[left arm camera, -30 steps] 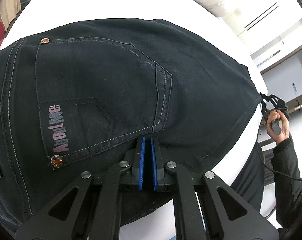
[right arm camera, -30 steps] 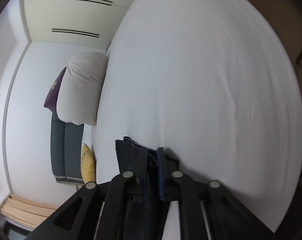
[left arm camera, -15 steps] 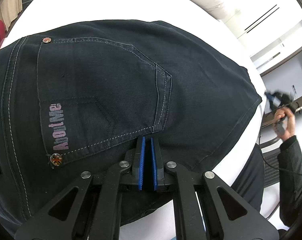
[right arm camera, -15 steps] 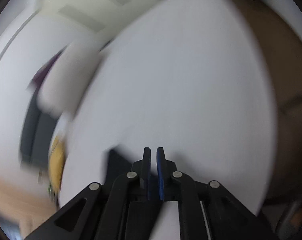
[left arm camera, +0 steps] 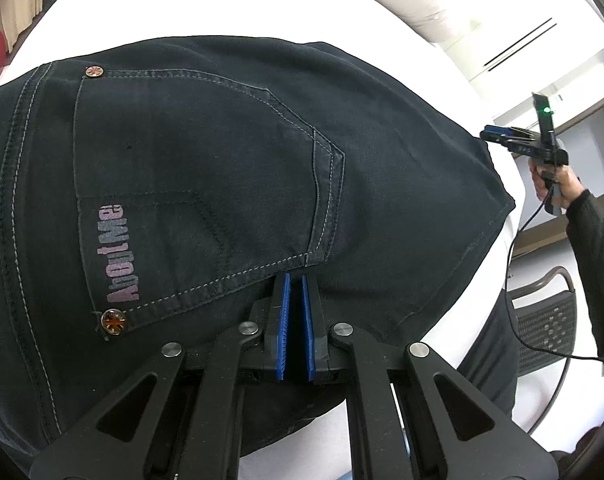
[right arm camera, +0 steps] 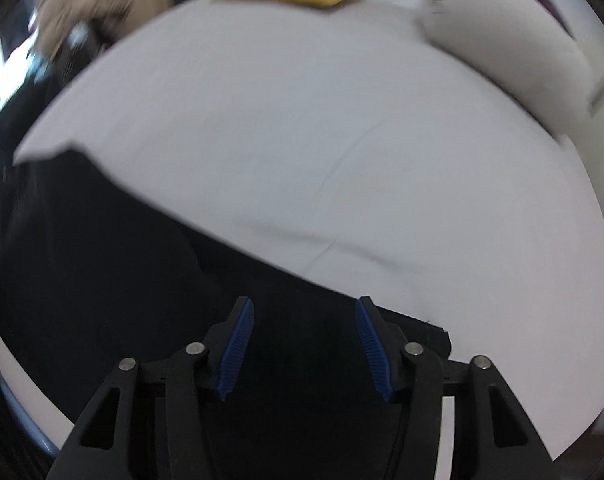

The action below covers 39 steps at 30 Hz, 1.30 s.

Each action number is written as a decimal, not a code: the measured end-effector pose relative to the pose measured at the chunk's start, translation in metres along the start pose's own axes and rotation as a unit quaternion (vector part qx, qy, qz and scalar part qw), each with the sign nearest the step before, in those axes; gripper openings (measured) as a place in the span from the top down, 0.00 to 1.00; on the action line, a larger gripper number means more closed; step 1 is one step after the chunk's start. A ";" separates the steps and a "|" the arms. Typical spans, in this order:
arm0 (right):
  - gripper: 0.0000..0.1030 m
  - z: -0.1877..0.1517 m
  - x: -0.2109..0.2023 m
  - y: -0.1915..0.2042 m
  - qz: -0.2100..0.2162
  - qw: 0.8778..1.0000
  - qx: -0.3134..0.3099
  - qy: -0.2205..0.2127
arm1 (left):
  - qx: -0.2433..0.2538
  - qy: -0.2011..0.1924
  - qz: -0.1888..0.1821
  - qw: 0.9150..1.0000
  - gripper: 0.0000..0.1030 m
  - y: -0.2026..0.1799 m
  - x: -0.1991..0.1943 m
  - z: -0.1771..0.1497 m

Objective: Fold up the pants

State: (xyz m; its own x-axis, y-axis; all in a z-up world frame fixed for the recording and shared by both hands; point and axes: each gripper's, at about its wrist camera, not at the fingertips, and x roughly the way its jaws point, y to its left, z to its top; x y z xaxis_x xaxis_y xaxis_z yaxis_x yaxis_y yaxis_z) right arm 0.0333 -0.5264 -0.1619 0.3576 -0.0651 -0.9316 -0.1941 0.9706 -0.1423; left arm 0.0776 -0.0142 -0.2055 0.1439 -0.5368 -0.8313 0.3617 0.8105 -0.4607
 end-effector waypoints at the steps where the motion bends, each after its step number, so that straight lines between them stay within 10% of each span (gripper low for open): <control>1: 0.48 -0.002 0.003 0.006 -0.008 1.000 -0.020 0.009 | -0.001 0.000 -0.001 1.000 0.94 0.001 0.000 0.000; 10: 0.50 0.001 0.055 0.021 -0.012 0.991 -0.101 0.085 | -0.003 0.005 -0.009 1.000 0.94 0.008 -0.002 0.006; 14: 0.94 0.004 0.059 0.019 -0.023 0.994 -0.079 0.066 | -0.004 0.005 -0.010 1.000 0.94 0.010 -0.004 0.007; 18: 0.97 -0.002 0.059 0.023 -0.063 0.995 -0.062 0.040 | -0.003 0.004 -0.009 1.000 0.94 0.011 -0.005 0.007; 26: 1.00 -0.011 0.051 0.016 -0.125 0.990 0.046 -0.035 | -0.002 0.003 0.001 1.000 0.94 0.004 -0.003 0.005; 33: 0.99 -0.041 0.040 -0.035 -0.155 0.959 0.234 -0.047 | -0.002 0.000 0.000 1.000 0.94 0.001 -0.001 0.002; 39: 0.95 -0.048 -0.010 0.001 0.049 0.957 0.258 -0.126 | -0.002 -0.002 0.001 1.000 0.94 0.001 -0.001 0.000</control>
State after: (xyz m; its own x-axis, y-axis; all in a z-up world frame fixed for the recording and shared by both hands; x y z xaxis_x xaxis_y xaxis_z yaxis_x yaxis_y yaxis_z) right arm -0.0143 -0.5359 -0.1691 0.5819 0.0278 -0.8128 0.2150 0.9586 0.1868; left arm 0.0778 -0.0132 -0.2052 0.1490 -0.5363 -0.8307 0.3575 0.8125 -0.4605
